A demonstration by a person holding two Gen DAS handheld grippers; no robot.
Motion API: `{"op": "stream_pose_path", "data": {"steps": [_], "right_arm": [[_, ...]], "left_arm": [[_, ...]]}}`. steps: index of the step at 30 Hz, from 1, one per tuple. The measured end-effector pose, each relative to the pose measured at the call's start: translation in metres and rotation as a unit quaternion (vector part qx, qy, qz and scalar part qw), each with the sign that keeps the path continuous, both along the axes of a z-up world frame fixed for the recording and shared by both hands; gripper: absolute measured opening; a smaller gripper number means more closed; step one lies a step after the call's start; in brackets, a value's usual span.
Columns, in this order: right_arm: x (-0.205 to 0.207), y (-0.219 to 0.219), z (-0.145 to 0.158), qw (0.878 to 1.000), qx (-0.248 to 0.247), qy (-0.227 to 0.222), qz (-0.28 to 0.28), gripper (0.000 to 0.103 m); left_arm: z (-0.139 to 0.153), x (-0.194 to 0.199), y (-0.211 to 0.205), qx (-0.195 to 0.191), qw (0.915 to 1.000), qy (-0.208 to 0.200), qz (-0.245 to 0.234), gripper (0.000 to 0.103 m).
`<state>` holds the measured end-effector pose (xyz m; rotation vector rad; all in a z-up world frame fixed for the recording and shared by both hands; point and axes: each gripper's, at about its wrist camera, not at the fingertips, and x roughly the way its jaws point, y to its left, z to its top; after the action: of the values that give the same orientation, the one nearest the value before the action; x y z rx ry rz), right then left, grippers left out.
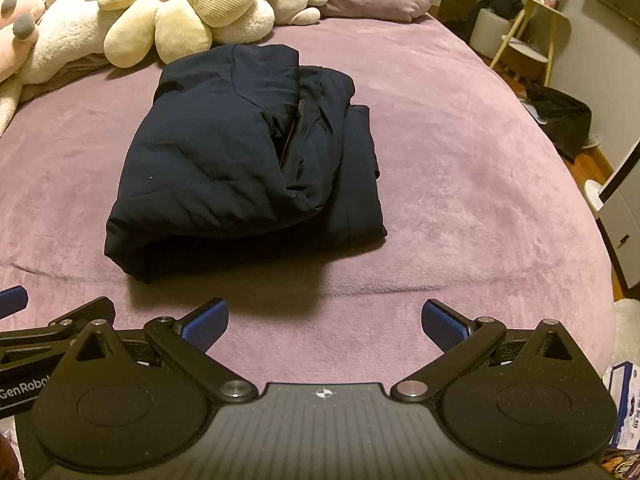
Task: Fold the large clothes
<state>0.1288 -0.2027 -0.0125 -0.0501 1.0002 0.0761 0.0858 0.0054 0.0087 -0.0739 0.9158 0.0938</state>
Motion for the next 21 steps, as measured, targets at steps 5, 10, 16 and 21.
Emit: {"op": "stream_pose_path", "data": {"steps": [5, 10, 16, 21], "right_arm": [[-0.0001, 0.0007, 0.0005, 1.0, 0.0, 0.0, 0.0, 0.103], [-0.0004, 0.001, 0.0012, 1.0, -0.001, -0.001, 0.0, 0.103], [-0.0004, 0.0025, 0.0026, 1.0, -0.001, -0.002, 0.0, 0.103], [-0.0004, 0.0024, 0.0028, 1.0, -0.001, -0.002, 0.0, 0.103]], "left_arm": [[0.0005, -0.0003, -0.0002, -0.001, 1.0, 0.0, -0.001, 0.103], [0.0008, -0.0004, -0.0001, 0.0, 1.0, -0.001, -0.001, 0.103], [0.0012, -0.0003, -0.0007, -0.001, 1.0, -0.001, -0.001, 0.103], [0.0032, -0.0003, -0.0003, -0.004, 1.0, -0.002, -0.001, 0.103]]}}
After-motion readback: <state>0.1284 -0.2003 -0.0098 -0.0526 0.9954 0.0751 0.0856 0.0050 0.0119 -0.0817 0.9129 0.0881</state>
